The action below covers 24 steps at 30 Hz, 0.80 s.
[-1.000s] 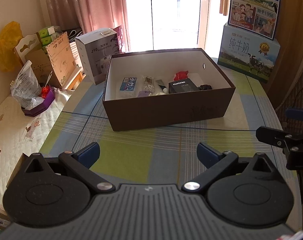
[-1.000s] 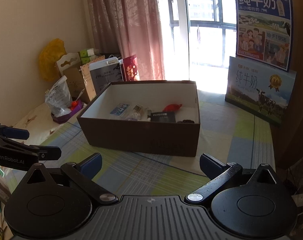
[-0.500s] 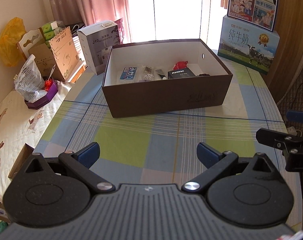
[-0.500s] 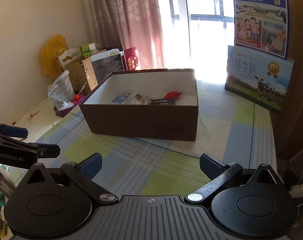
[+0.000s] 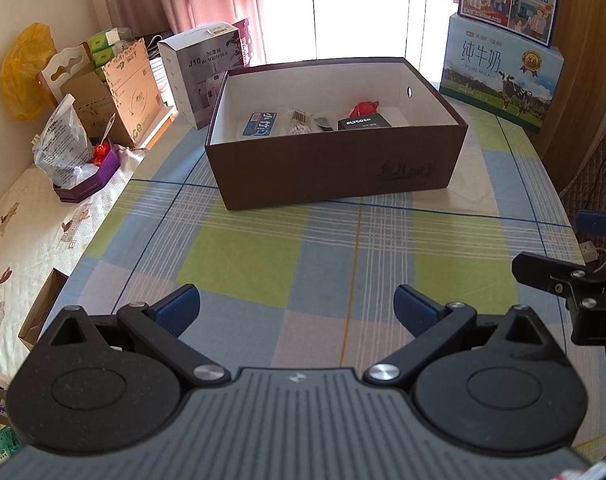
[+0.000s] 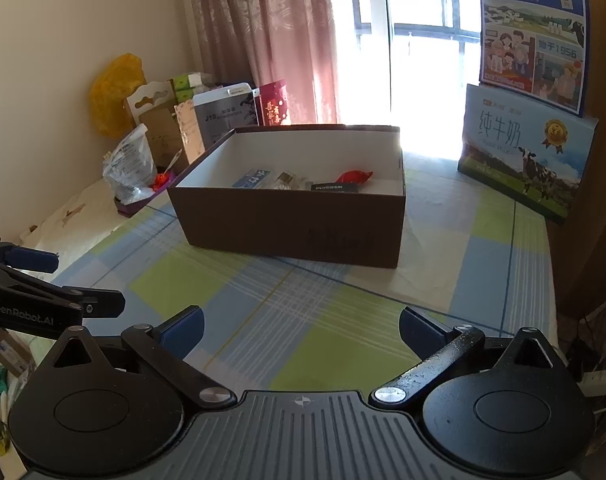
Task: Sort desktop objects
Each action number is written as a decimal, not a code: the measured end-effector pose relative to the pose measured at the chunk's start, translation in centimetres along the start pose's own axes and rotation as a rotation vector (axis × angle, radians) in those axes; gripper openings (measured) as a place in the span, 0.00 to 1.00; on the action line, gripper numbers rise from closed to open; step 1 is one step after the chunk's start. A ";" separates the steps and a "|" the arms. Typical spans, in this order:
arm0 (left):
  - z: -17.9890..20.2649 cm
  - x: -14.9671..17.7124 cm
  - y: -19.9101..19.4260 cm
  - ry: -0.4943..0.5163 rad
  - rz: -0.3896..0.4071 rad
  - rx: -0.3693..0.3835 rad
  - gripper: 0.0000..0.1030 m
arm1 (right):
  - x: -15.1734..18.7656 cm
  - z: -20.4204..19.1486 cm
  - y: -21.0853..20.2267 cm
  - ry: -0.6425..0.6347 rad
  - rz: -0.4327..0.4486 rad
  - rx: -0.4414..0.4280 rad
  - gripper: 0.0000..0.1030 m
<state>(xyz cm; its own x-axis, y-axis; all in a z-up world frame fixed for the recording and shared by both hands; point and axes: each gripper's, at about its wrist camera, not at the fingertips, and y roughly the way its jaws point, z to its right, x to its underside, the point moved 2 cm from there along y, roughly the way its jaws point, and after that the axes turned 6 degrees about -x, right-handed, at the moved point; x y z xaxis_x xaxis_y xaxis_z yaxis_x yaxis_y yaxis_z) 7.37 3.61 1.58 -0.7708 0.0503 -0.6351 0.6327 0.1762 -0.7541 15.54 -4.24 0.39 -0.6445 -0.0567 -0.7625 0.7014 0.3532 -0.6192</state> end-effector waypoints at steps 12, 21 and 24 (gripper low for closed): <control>0.6 1.5 0.6 0.013 -0.039 -0.009 0.99 | 1.2 -0.3 0.1 -0.037 -0.029 0.009 0.98; 0.8 2.0 0.9 0.023 -0.059 -0.013 0.99 | 1.8 -0.3 0.5 -0.031 -0.053 -0.001 0.98; 0.7 2.1 0.9 0.026 -0.062 -0.013 0.99 | 1.8 -0.4 0.6 -0.030 -0.056 -0.006 0.98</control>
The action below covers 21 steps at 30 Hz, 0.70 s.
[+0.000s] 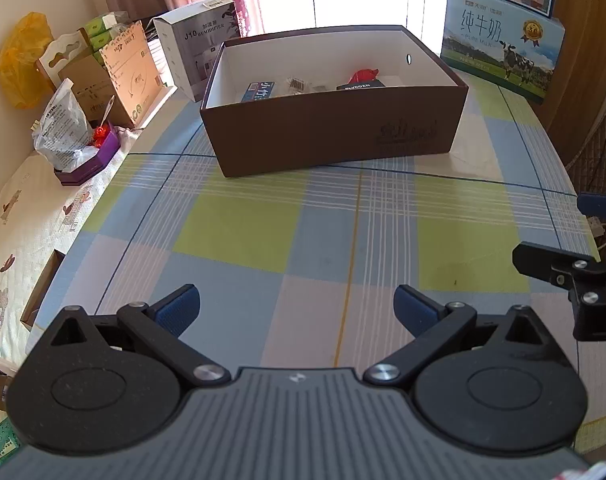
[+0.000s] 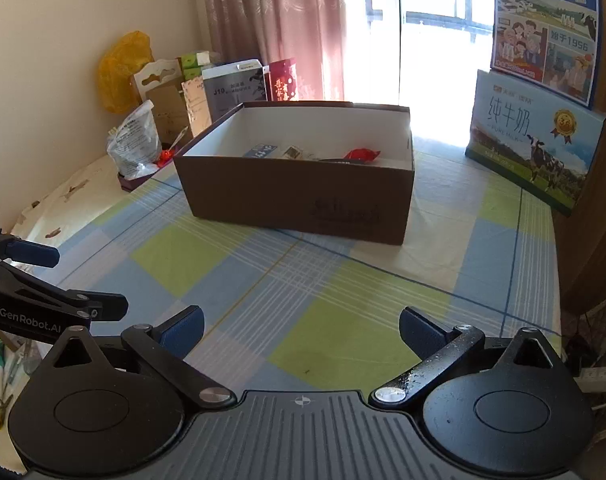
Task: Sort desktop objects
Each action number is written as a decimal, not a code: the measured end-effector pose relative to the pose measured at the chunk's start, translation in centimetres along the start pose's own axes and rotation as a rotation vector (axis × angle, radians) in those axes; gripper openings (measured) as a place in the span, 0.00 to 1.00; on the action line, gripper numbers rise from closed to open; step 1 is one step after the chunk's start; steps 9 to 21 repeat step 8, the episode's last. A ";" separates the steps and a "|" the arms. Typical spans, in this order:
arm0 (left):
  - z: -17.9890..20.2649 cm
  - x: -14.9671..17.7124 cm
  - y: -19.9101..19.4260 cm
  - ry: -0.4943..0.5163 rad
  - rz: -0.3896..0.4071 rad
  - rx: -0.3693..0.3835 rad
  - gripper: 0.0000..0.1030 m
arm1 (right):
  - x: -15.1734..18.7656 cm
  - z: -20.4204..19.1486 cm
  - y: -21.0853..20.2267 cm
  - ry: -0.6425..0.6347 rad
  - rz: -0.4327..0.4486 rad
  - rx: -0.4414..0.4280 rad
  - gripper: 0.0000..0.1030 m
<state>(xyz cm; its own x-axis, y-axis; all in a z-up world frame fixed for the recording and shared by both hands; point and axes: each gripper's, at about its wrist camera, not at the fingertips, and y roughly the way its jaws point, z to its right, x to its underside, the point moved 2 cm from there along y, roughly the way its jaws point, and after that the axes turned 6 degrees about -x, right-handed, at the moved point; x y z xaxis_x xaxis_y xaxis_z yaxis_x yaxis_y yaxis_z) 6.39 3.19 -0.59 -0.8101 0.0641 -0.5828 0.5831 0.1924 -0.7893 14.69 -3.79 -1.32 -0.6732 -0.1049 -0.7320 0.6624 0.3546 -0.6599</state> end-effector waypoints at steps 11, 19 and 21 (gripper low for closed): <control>-0.2 -0.1 0.1 0.001 0.004 -0.006 0.99 | -0.1 -0.3 0.5 0.000 -0.004 -0.004 0.98; -0.2 -0.1 0.1 0.001 0.004 -0.006 0.99 | -0.1 -0.3 0.5 0.000 -0.004 -0.004 0.98; -0.2 -0.1 0.1 0.001 0.004 -0.006 0.99 | -0.1 -0.3 0.5 0.000 -0.004 -0.004 0.98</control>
